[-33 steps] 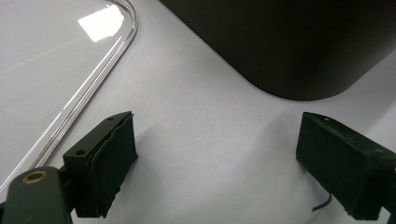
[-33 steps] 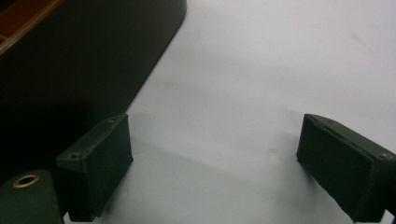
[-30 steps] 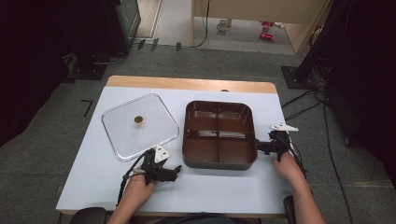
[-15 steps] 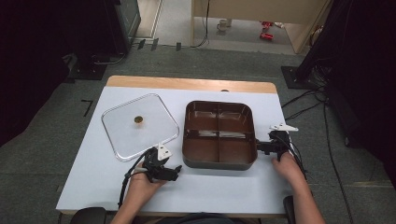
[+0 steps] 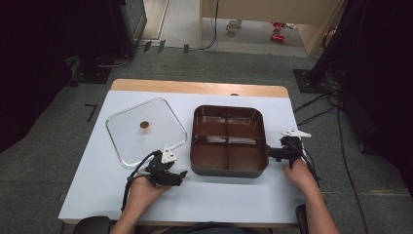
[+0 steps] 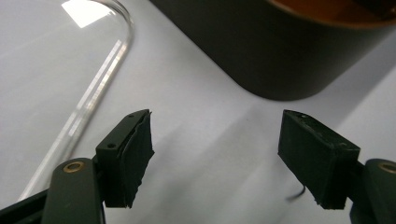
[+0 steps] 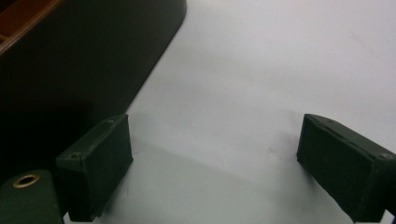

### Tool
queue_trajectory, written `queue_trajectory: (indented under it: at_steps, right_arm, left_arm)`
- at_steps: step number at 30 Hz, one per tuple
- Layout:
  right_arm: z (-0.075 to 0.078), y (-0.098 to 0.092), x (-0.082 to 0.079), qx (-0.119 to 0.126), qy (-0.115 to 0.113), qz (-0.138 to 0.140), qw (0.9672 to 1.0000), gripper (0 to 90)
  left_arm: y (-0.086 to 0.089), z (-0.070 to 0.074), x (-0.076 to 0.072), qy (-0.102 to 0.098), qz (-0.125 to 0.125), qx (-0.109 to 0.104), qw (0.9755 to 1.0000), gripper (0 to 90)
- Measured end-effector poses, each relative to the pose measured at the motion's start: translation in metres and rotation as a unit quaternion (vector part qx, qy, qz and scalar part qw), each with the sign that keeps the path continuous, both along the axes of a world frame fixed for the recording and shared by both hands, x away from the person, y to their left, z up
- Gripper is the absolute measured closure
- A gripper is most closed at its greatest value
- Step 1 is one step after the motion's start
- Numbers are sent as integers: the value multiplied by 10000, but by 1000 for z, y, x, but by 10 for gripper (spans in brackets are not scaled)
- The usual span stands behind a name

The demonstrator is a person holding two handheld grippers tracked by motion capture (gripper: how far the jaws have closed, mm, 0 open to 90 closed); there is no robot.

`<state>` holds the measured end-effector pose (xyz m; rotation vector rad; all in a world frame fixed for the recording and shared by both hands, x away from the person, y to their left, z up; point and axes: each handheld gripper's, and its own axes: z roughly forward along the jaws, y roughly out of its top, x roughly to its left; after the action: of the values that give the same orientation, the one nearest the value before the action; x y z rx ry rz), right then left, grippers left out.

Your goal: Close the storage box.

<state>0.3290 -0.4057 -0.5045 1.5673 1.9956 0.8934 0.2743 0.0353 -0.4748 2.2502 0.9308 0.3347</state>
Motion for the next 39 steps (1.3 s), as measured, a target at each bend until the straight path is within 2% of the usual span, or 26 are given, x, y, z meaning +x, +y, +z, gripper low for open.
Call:
queue_trajectory:
  at_steps: [5, 7, 11, 16, 21, 24, 33, 35, 36, 39]
  right_arm:
    - [0, 0, 0, 1, -1, -1, 10000, 98]
    - [0, 0, 0, 2, 0, -1, 10000, 98]
    - [0, 0, 0, 2, 1, -2, 10000, 98]
    - [0, 0, 0, 3, 1, -2, 10000, 98]
    - [0, 0, 0, 1, 1, 0, 10000, 98]
    - [0, 0, 0, 2, 1, 0, 10000, 98]
    - [0, 0, 0, 1, 3, -1, 10000, 98]
    - [0, 0, 0, 1, 4, -1, 10000, 98]
    - [0, 0, 0, 1, 1, 1, 10000, 98]
    - [0, 0, 0, -2, 3, 2, 10000, 97]
  left_arm:
    - [4, 2, 5, 49, 45, -36, 10000, 271]
    - [4, 3, 6, 41, 44, -47, 10000, 300]
    - [6, 7, 10, -78, 97, -119, 9999, 309]
    - [9, 13, 23, -21, 144, -391, 9991, 311]
    - [11, 11, 33, 74, 151, -433, 9989, 311]
    - [15, 11, 38, 110, 189, -542, 9983, 317]
    - [19, 14, 51, 41, 228, -543, 9983, 323]
    - [22, 14, 55, 62, 297, -624, 9976, 345]
    - [22, 15, 60, 157, 353, -486, 9981, 354]
    - [23, 17, 63, 103, 359, -500, 9980, 355]
